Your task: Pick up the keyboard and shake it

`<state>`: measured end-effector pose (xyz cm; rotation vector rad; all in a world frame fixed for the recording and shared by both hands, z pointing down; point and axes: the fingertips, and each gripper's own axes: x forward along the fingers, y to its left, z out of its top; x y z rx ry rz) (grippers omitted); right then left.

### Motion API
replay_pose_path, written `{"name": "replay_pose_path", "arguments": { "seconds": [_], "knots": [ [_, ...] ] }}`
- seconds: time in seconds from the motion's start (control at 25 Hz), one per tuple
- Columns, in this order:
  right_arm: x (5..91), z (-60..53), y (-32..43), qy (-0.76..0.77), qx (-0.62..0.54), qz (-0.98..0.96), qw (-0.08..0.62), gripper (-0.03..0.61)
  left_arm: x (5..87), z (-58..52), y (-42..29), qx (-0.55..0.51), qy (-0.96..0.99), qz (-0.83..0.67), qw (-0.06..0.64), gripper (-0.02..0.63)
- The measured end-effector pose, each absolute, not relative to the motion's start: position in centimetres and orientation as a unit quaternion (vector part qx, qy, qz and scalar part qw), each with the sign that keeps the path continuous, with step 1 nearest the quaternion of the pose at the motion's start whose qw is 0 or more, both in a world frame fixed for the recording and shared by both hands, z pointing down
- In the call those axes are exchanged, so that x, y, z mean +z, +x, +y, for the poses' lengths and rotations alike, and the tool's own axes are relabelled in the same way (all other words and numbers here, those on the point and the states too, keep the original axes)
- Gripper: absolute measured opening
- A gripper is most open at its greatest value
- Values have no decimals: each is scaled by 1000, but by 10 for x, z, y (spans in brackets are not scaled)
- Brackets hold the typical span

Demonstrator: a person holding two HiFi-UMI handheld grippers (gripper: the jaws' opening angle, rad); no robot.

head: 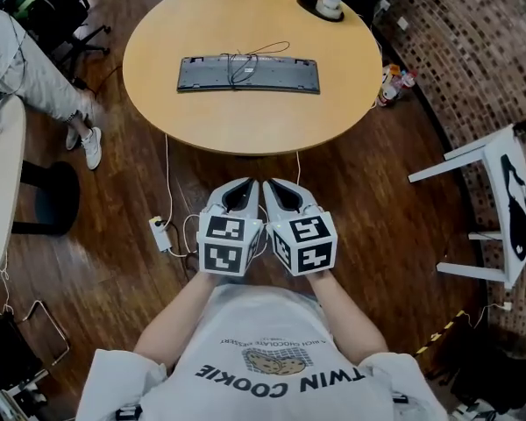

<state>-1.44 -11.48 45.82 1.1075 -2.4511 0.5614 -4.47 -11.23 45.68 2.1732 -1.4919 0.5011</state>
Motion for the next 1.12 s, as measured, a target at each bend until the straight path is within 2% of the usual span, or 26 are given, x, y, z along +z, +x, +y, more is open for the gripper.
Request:
{"name": "replay_pose_path", "arguments": {
  "seconds": [0.24,0.4,0.64,0.72,0.84,0.96,1.12],
  "knots": [
    [460,-186,-48,400,213,-867,208,3,457,-184,-86,184,805,-513,235,8],
    [459,-226,-58,402,238,-863,192,3,457,-227,-114,175,811,-505,240,8],
    [464,-286,-39,402,294,-852,160,12,464,-287,-157,152,815,-497,256,8],
    [464,-310,-26,400,307,-851,145,35,470,-309,-173,148,812,-500,262,9],
    [470,-349,-6,400,317,-848,142,98,482,-341,-194,146,813,-493,272,51],
    [482,-392,21,399,327,-843,153,126,492,-375,-211,148,816,-483,280,129],
    [509,-446,55,385,340,-836,192,185,507,-420,-244,157,799,-500,296,175]
  ]
}}
